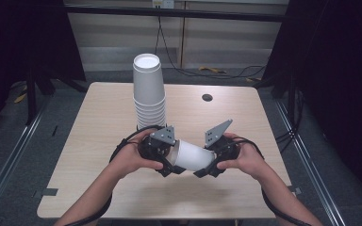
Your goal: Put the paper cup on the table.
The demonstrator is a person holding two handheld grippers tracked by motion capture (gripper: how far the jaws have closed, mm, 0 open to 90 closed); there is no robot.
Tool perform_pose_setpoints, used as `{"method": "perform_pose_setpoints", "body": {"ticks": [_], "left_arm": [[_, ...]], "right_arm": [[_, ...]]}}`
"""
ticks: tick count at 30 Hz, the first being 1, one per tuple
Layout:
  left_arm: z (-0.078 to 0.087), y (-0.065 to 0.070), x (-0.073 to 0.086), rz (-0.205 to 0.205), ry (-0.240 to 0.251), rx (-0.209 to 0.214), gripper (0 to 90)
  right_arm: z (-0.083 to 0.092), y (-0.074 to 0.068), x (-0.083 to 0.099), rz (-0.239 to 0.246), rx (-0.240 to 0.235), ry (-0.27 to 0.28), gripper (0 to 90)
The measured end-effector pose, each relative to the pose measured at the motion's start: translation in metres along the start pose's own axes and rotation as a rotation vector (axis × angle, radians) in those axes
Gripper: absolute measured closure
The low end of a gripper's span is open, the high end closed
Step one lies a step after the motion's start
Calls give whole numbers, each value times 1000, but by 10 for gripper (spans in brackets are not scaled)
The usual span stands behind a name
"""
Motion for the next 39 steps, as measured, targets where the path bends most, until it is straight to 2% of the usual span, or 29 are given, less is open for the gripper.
{"method": "perform_pose_setpoints", "body": {"ticks": [5, 19, 30, 32, 39], "left_arm": [[1, 0, -2, 3, 11, 0, 86], [6, -2, -8, 25, 28, -15, 99], [12, -3, -10, 31, 4, -39, 118], [13, -3, -10, 31, 1, -36, 119], [16, -5, -9, 49, -18, -48, 120]], "right_arm": [[-2, 0, 1, -6, -2, 1, 247], [-10, 3, 1, -22, 37, 26, 232], [-14, 6, 1, -48, 71, 67, 202], [-13, 7, 3, -69, 72, 71, 197], [-11, 7, 9, -73, 68, 93, 192]]}}
Point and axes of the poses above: each handheld gripper's, and its own axes: z roughly backward along the jaws, x roughly out of its underside, y roughly to its right, the point moved 5 cm from there along -z, roughly forward along the jaws, and after that the axes turned 2 degrees about -y, right-handed, at the moved point
